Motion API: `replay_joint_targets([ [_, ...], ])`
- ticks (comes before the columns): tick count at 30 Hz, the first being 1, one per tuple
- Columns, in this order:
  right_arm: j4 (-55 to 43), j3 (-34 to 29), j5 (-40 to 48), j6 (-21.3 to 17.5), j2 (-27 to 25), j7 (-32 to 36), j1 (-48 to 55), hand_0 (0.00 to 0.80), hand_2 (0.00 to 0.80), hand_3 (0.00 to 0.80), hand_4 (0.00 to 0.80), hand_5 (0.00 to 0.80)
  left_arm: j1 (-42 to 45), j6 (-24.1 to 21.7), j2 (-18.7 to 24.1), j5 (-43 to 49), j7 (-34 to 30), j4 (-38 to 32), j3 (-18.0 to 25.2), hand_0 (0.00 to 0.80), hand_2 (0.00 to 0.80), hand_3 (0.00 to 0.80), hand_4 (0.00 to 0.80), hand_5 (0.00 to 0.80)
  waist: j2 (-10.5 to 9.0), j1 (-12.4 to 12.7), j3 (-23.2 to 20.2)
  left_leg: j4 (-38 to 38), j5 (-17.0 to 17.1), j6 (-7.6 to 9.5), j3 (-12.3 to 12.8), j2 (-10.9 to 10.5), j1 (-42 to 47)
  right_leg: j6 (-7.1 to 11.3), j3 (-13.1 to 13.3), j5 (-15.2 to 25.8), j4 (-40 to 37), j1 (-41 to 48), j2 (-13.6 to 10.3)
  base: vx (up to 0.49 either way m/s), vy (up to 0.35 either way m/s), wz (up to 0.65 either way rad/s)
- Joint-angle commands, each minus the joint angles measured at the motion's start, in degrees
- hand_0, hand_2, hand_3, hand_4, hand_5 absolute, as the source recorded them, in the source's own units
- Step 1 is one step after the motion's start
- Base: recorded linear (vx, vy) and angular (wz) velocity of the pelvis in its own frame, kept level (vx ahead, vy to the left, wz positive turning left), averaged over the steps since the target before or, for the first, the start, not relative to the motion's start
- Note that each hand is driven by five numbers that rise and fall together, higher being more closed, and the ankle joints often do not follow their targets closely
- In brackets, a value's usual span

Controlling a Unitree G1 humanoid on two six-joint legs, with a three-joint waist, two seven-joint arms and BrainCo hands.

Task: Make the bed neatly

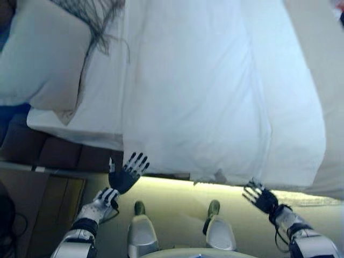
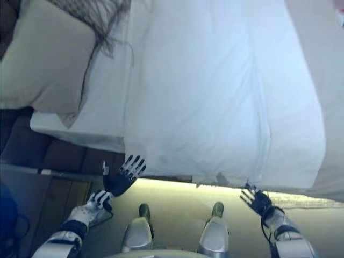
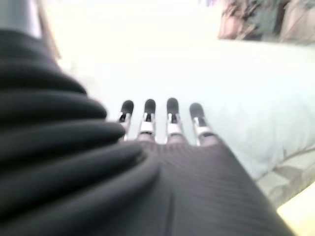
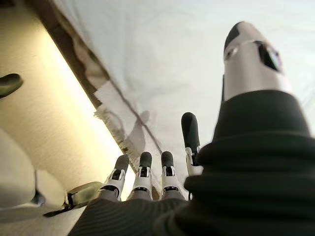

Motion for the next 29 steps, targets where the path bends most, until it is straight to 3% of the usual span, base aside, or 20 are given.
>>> replay_joint_targets([
  [1, 0.11, -1.28, -4.73, -3.21, 2.55, 2.02, -0.17, 0.0, 0.0, 0.0, 0.0, 0.0, -0.78, -3.36, -2.89, 5.29, 4.75, 3.58, -1.36, 0.0, 0.0, 0.0, 0.0, 0.0, -1.23, -0.17, -2.27, -2.97, 2.0, 3.55, 0.65, -0.36, 0.74, 0.26, -0.46, -2.02, 0.1, 3.13, -1.41, 0.134, -0.099, -0.03],
  [5, 1.74, -1.3, -4.71, -4.64, 6.02, 3.13, 3.13, 0.0, 0.0, 0.0, 0.0, 0.0, 1.54, -9.76, -3.74, 12.86, 7.6, 12.19, -1.65, 0.0, 0.0, 0.0, 0.0, 0.0, -1.37, -0.74, -5.38, -6.87, 3.78, 3.26, 2.09, 0.33, 4.17, 0.04, -1.52, -1.07, -3.11, 6.36, -0.44, 0.126, -0.084, -0.06],
  [11, 6.44, -3.61, -4.94, -4.63, 10.06, 0.91, 6.05, 0.0, 0.0, 0.0, 0.0, 0.0, 3.99, -12.75, -5.27, 16.13, 13.85, 19.53, 2.17, 0.0, 0.0, 0.0, 0.0, 0.0, -0.75, -1.84, -7.98, -10.15, 4.63, 2.59, 3.05, 0.7, 7.63, -0.26, -2.59, 0.26, -7.99, 10.89, 0.96, 0.067, -0.041, -0.03],
  [20, 11.9, -4.36, -7.3, -2.63, 12.92, -6.51, 7.35, 0.0, 0.0, 0.0, 0.0, 0.0, 5.87, -16.51, -8.6, 25.36, 18.35, 23.26, 1.98, 0.0, 0.0, 0.0, 0.0, 0.0, -0.11, -1.99, -9.45, -10.15, 4.03, 2.48, 2.89, 1.19, 9.42, -1.47, -3.0, -0.2, -9.0, 13.34, 2.27, 0.03, -0.007, 0.0],
  [29, 10.79, -1.91, -7.33, -1.85, 13.32, -8.24, 6.08, 0.0, 0.0, 0.0, 0.0, 0.0, 5.06, -15.48, -8.86, 24.9, 21.17, 22.37, -1.0, 0.0, 0.0, 0.0, 0.0, 0.0, 0.53, -1.93, -10.12, -10.15, 3.55, 2.84, 2.37, 0.91, 10.9, -1.46, -2.94, -0.66, -8.63, 14.79, 2.01, 0.017, 0.022, 0.0],
])
